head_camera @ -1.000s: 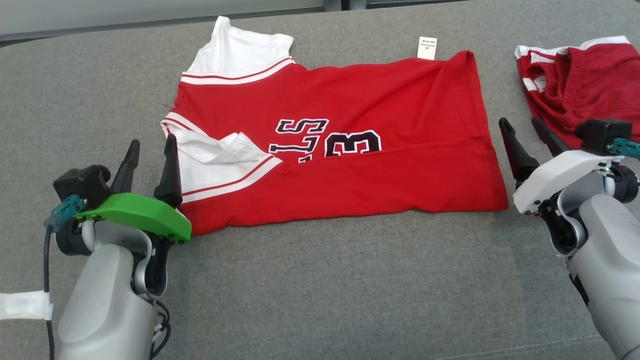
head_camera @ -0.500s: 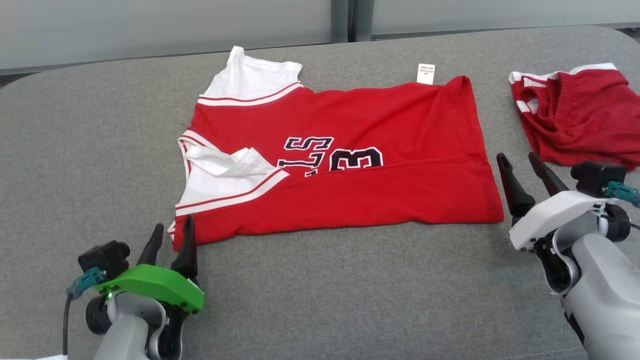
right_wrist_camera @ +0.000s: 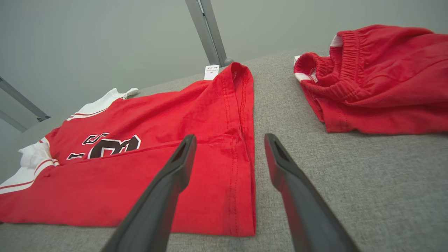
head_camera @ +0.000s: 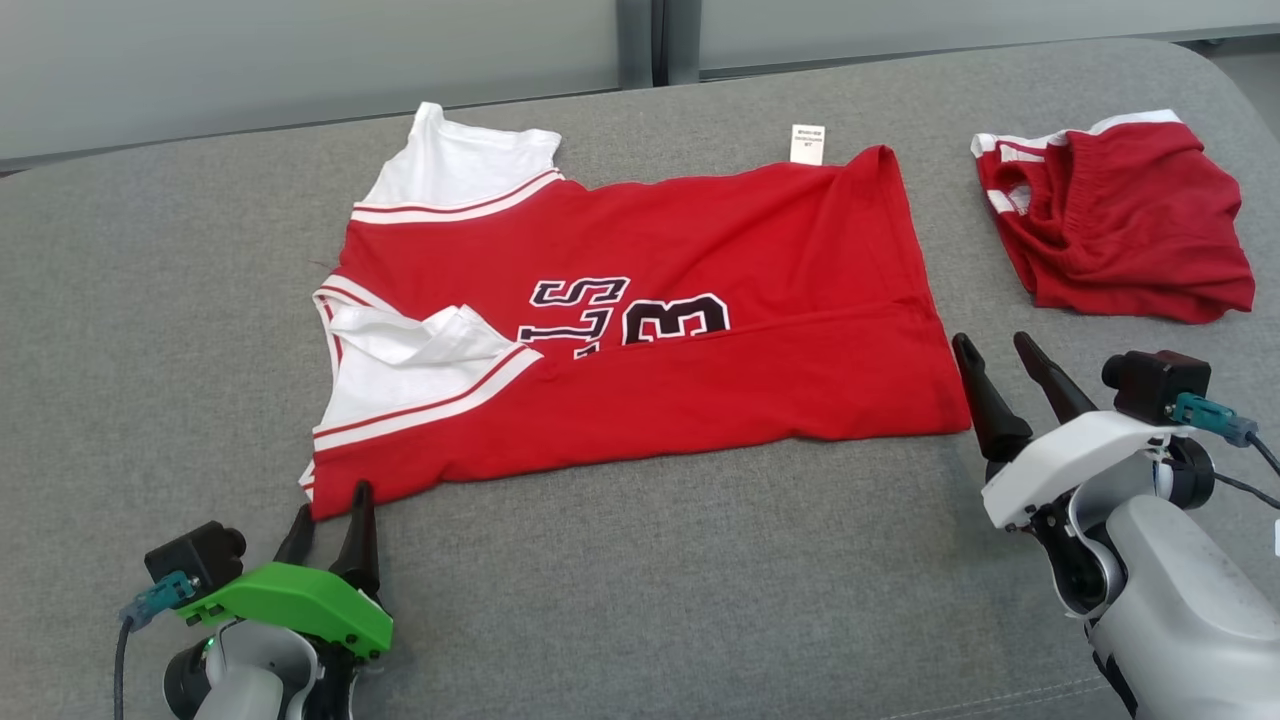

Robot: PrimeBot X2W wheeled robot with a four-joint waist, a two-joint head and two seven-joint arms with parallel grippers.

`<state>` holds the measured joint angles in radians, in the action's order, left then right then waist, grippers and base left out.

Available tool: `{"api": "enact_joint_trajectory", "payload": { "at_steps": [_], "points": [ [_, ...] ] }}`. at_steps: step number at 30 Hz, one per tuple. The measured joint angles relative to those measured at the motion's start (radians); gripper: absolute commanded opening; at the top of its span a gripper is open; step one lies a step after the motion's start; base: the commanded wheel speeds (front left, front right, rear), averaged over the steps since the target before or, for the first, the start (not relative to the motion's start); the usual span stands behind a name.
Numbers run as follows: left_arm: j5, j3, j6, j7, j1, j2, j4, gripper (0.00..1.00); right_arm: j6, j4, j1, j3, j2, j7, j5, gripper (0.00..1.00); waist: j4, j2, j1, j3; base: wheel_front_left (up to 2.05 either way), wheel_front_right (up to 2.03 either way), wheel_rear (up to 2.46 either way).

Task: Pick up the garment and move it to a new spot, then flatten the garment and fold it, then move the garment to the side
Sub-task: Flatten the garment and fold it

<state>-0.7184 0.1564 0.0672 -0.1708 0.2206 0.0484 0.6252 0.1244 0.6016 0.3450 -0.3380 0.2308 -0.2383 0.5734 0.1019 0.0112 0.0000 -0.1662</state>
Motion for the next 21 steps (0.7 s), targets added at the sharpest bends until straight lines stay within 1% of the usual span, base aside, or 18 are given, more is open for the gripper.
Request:
{"api": "enact_joint_trajectory", "payload": {
  "at_steps": [2, 4, 5, 6, 8, 9, 10, 16, 21],
  "points": [
    [0.0, -0.003, -0.002, 0.0, 0.002, 0.0, 0.003, 1.0, 0.0, -0.002, -0.008, 0.0, -0.001, 0.0, 0.0, 1.0, 0.009, 0.0, 0.0, -0.005, 0.0, 0.0, 0.0],
    [-0.003, -0.004, -0.002, 0.0, 0.007, 0.0, 0.004, 0.94, 0.0, -0.003, -0.012, 0.005, 0.002, 0.0, 0.0, 1.0, 0.016, 0.0, 0.0, -0.012, 0.0, 0.0, 0.0],
    [-0.009, -0.007, -0.002, -0.004, 0.011, 0.0, 0.005, 0.66, 0.0, -0.004, -0.016, 0.008, 0.003, 0.0, 0.0, 1.0, 0.019, 0.0, 0.0, -0.015, 0.0, 0.0, 0.0],
    [-0.015, -0.012, -0.002, -0.007, 0.014, 0.0, 0.005, 0.45, 0.0, -0.004, -0.021, 0.01, 0.005, -0.001, 0.0, 1.0, 0.02, 0.0, 0.0, -0.017, 0.0, 0.0, 0.0],
    [-0.018, -0.017, -0.002, -0.009, 0.022, 0.0, 0.005, 0.25, 0.0, -0.003, -0.035, 0.01, 0.006, -0.001, 0.0, 1.0, 0.021, 0.0, 0.0, -0.019, 0.0, 0.0, 0.0],
    [-0.018, -0.017, -0.002, -0.011, 0.027, -0.001, 0.005, 0.09, 0.0, -0.003, -0.042, 0.01, 0.005, -0.002, 0.0, 1.0, 0.021, 0.0, 0.0, -0.02, 0.0, 0.0, 0.0],
    [-0.018, -0.016, -0.001, -0.015, 0.029, -0.002, 0.005, 0.0, 0.0, -0.003, -0.048, 0.01, 0.003, -0.004, 0.0, 1.0, 0.02, 0.0, 0.0, -0.02, 0.0, 0.0, 0.0],
    [-0.018, -0.016, 0.005, -0.035, 0.043, -0.005, -0.015, 0.0, 0.0, 0.008, -0.073, 0.012, -0.018, -0.008, 0.03, 1.0, 0.01, 0.0, 0.0, -0.019, 0.0, 0.0, 0.0],
    [-0.018, 0.005, 0.013, -0.046, 0.055, -0.007, -0.03, 0.0, 0.0, 0.034, -0.091, 0.019, -0.023, -0.008, 0.041, 1.0, -0.007, 0.0, 0.0, -0.018, 0.0, 0.0, 0.0]
  ]
}}
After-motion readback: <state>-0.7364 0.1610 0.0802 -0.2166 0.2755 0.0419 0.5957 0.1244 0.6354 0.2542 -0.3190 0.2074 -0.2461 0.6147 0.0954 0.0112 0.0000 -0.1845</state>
